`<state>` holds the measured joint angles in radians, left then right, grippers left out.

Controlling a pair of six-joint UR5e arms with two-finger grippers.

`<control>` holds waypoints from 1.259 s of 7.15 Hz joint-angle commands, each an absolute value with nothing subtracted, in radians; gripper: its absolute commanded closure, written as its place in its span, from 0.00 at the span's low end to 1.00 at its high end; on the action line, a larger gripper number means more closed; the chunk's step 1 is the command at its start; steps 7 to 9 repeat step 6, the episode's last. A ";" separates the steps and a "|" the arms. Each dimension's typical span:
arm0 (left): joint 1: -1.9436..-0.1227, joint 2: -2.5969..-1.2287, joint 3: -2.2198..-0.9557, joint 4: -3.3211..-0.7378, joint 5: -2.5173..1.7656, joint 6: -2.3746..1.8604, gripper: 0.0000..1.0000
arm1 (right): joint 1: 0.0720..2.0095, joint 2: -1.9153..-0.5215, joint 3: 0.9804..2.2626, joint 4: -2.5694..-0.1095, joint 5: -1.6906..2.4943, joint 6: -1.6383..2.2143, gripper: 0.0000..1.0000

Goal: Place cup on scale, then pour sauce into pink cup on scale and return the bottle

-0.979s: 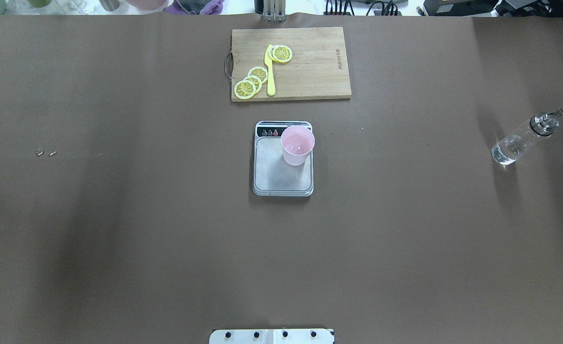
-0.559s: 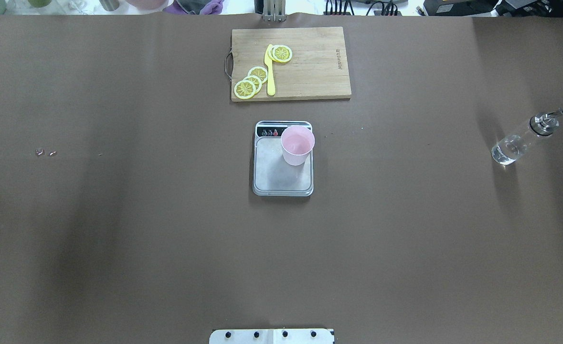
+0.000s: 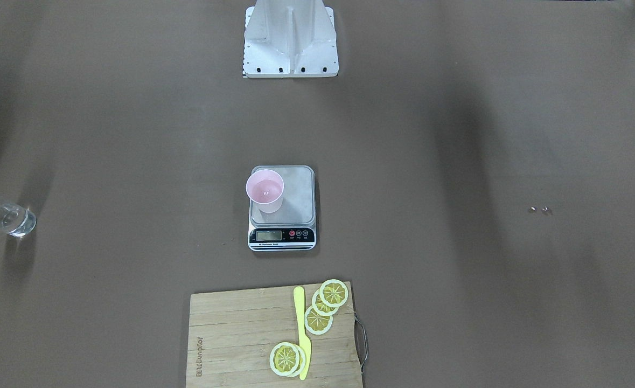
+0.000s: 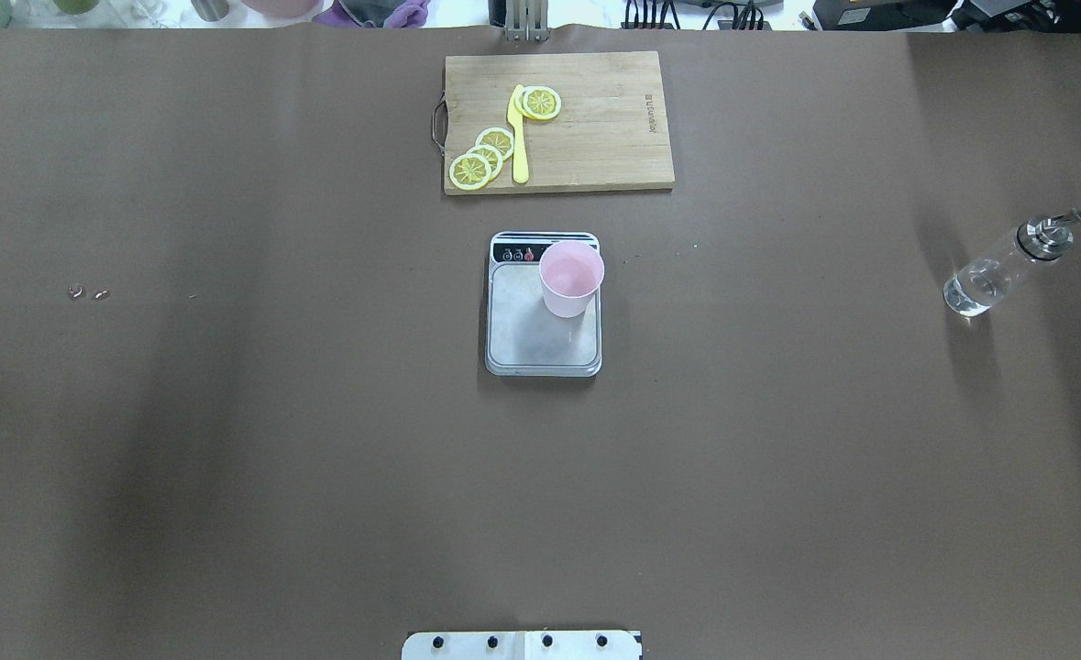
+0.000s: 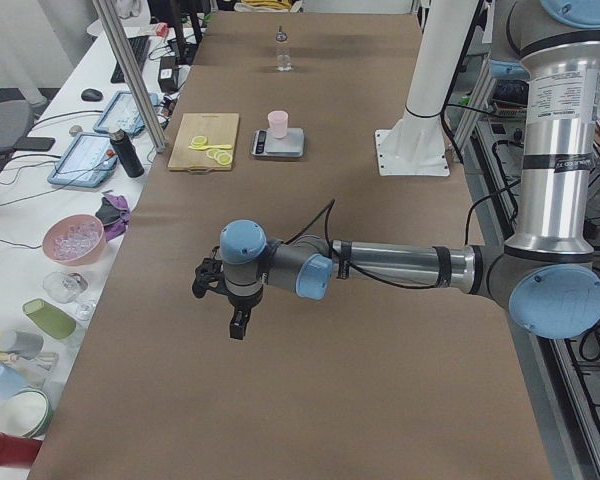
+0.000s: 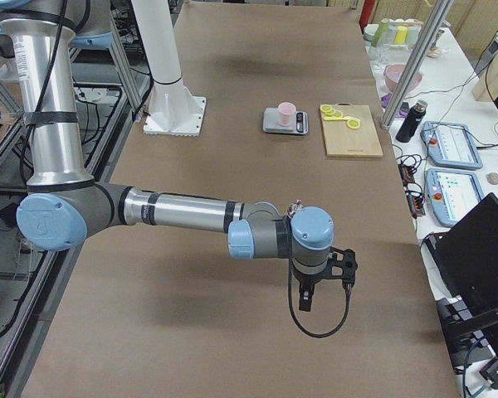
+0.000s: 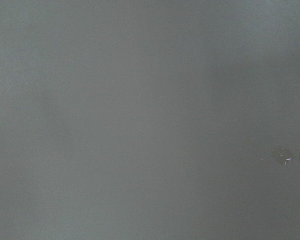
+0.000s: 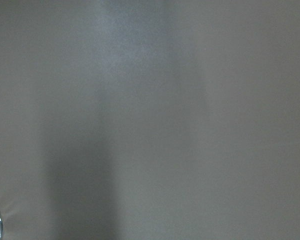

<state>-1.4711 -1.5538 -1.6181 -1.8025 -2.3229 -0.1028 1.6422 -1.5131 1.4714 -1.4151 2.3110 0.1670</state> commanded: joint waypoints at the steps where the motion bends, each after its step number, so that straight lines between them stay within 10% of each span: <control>1: -1.471 -1.552 -1.617 -1.802 -2.321 -0.103 0.01 | 1.637 -1.565 1.536 -1.420 2.304 0.164 0.00; 9: -1.471 -1.552 -1.617 -1.802 -2.319 -0.101 0.01 | 1.626 -1.566 1.532 -1.425 2.321 0.161 0.00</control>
